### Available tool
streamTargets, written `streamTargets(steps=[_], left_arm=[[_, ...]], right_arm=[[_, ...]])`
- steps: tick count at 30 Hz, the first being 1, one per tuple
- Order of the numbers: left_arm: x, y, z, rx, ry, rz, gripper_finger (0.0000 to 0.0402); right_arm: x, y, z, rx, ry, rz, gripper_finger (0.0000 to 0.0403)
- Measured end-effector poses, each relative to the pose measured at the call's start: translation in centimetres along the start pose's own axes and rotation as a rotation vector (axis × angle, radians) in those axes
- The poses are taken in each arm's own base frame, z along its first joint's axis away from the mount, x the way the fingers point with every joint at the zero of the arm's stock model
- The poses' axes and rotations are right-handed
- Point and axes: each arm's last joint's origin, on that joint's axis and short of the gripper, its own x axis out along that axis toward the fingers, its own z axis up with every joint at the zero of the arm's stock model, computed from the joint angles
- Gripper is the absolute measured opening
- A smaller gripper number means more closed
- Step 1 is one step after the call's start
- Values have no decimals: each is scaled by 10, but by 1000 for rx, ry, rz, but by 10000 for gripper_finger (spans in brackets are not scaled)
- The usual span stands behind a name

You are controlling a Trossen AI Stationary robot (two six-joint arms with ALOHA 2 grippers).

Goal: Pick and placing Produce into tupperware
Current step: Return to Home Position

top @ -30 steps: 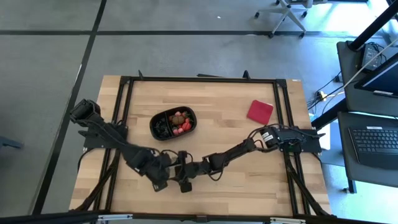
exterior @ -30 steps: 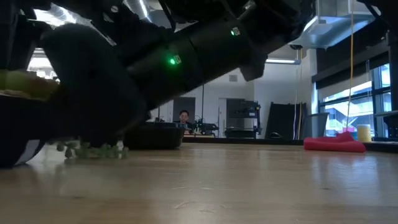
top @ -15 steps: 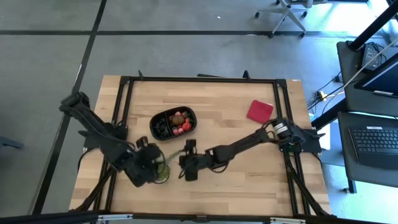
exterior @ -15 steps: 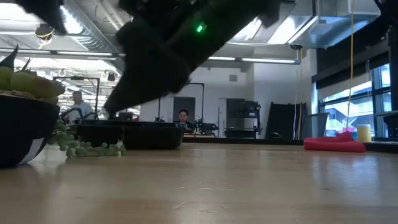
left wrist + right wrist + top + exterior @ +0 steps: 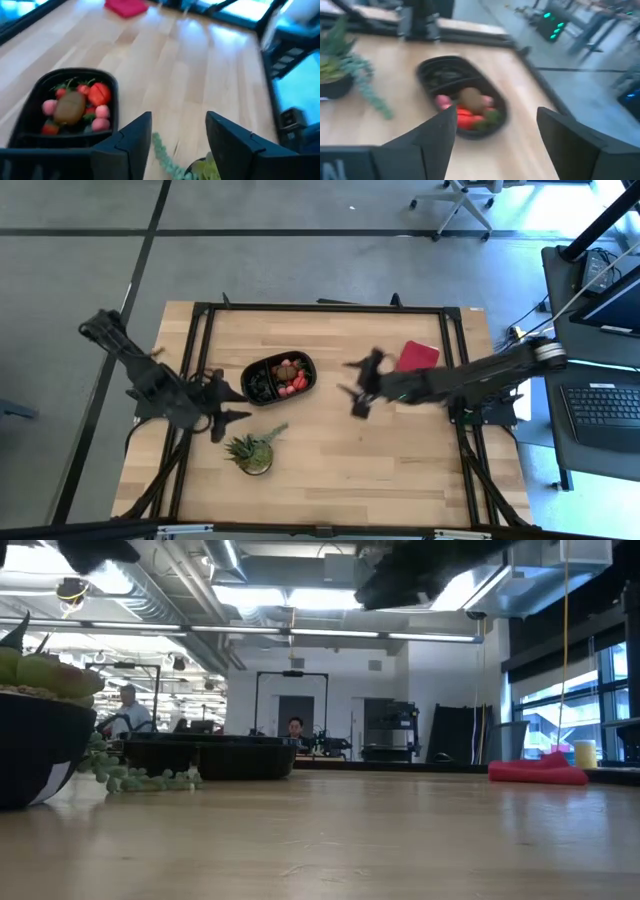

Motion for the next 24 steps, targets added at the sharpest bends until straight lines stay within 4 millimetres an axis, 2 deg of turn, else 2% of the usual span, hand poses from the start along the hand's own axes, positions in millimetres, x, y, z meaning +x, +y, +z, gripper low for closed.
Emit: streamTargets(steps=[8, 12, 17, 24], left_arm=[[-2, 49, -20, 16, -191, -158, 179], [-6, 72, -24, 24, -272, -106, 179], [-12, 90, -27, 86, -347, -30, 179], [-15, 104, -30, 122, -383, 24, 179]], right_arm=[[-66, -81, -29, 59, -92, -156, 275], [-93, -109, -42, 71, -131, -245, 275], [-119, -128, -63, 106, -145, -247, 275], [-144, -136, -88, 162, -218, -299, 275]])
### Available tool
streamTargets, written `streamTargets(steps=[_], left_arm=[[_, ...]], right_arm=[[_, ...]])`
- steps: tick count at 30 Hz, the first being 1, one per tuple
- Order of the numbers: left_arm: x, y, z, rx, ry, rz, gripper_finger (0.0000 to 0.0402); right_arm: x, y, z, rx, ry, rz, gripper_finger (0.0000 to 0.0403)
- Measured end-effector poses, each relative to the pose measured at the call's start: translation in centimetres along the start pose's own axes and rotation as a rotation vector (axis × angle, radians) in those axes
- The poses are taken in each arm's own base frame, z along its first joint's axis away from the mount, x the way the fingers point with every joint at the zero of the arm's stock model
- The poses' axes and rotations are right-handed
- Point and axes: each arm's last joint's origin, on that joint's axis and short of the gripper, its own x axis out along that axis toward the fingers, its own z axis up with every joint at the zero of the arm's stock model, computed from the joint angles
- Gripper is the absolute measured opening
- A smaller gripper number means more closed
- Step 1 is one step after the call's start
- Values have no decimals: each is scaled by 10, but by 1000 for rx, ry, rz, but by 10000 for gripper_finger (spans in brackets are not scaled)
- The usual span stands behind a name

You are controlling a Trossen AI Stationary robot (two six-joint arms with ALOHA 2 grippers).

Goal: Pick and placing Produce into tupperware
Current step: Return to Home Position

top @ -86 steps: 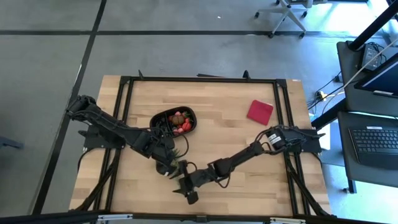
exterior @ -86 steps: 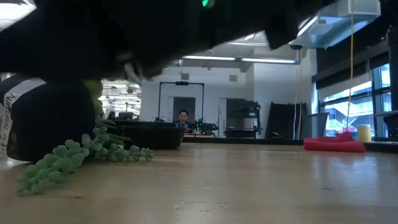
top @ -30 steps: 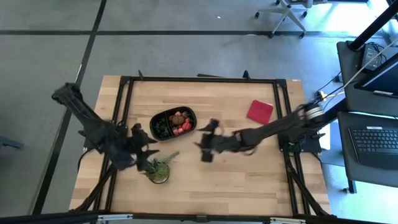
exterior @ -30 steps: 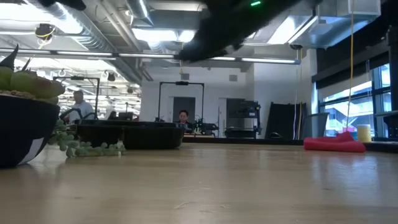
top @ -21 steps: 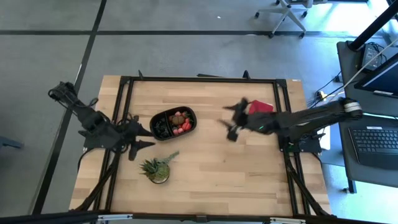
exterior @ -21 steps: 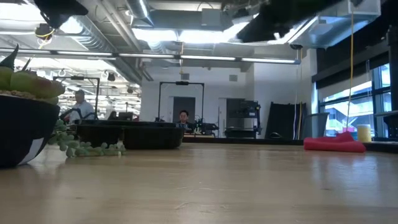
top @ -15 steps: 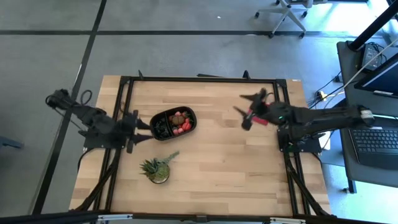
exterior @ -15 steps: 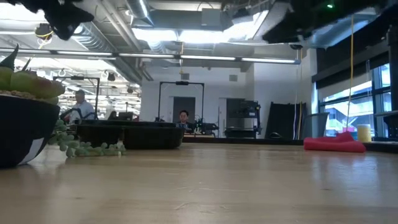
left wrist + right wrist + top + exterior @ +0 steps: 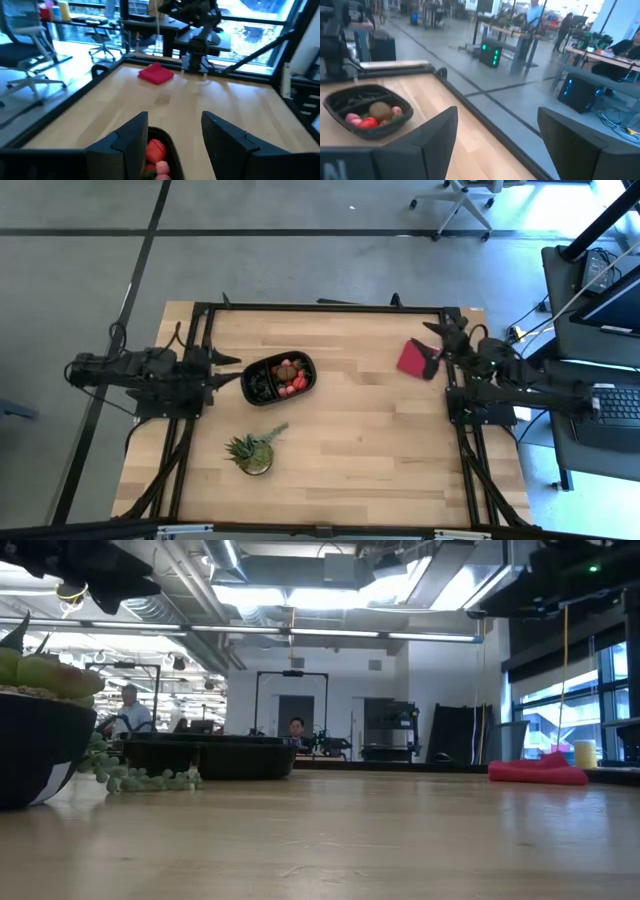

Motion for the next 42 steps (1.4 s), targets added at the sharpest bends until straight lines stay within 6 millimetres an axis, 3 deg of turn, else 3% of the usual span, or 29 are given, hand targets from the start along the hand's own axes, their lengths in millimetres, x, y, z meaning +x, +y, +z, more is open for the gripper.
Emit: streamTargets(steps=[8, 16, 25, 42], left_arm=[[11, 7, -20, 24, 45, 22, 179], [22, 13, -44, 32, -44, -43, 179], [22, 18, -61, 18, -116, -72, 179], [33, 26, -78, 8, -194, -75, 179]], right_arm=[[-18, -7, -20, 40, -51, -27, 275], [-31, -12, -23, 121, -134, -25, 275], [-15, -1, -57, 132, -162, -47, 275], [-2, 9, -91, 188, -124, -40, 275]])
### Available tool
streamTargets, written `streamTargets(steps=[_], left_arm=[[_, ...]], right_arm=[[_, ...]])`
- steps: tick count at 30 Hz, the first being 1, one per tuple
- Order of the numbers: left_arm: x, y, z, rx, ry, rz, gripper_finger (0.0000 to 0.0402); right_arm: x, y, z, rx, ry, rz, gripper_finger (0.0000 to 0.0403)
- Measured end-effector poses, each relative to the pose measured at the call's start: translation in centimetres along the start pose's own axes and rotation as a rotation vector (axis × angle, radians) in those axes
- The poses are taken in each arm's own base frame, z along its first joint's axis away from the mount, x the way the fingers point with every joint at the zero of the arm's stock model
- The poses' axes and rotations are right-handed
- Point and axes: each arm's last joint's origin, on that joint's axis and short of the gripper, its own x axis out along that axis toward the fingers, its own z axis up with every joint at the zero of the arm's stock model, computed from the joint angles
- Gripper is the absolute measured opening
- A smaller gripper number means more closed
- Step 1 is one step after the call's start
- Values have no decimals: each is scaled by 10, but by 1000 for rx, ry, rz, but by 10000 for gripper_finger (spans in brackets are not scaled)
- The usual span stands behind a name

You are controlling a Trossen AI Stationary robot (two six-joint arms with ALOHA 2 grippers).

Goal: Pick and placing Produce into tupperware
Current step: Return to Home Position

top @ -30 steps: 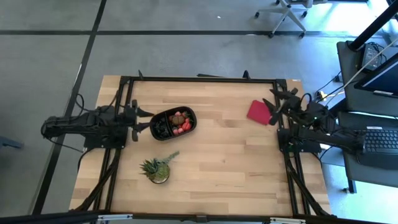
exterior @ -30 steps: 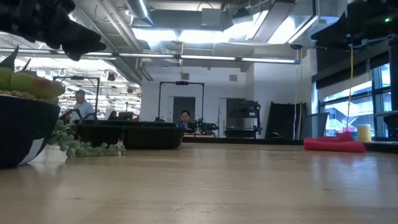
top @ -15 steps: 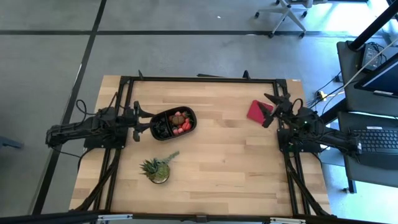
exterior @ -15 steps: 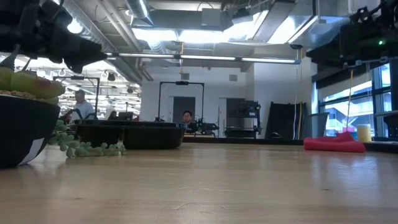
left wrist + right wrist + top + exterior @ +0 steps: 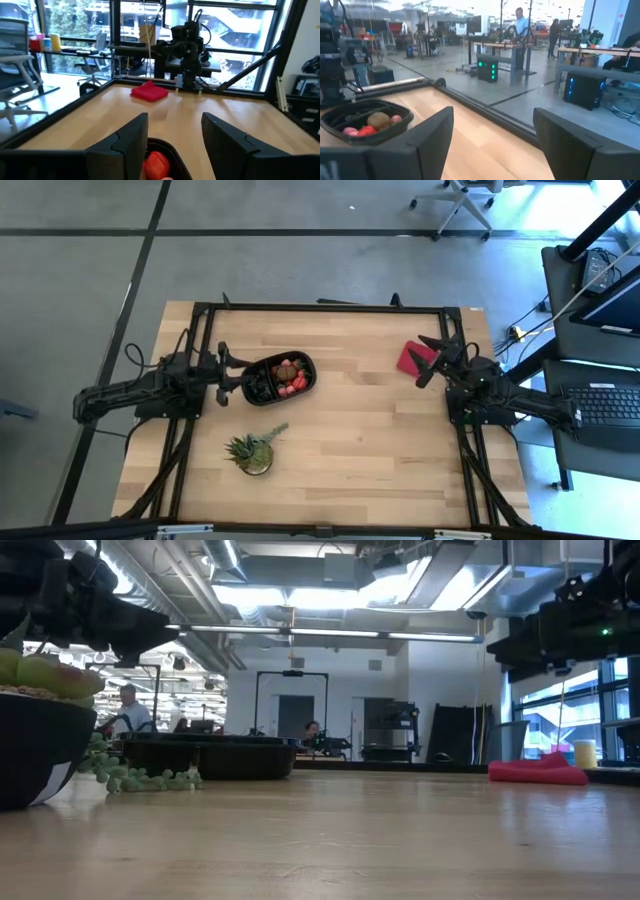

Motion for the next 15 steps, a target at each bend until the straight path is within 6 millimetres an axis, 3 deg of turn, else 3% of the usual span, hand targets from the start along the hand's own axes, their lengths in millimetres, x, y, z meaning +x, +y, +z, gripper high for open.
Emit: streamTargets(steps=[15], left_arm=[[0, 2, 0, 72, 2, 38, 179]], right_arm=[[1, 0, -1, 15, -26, 1, 275]])
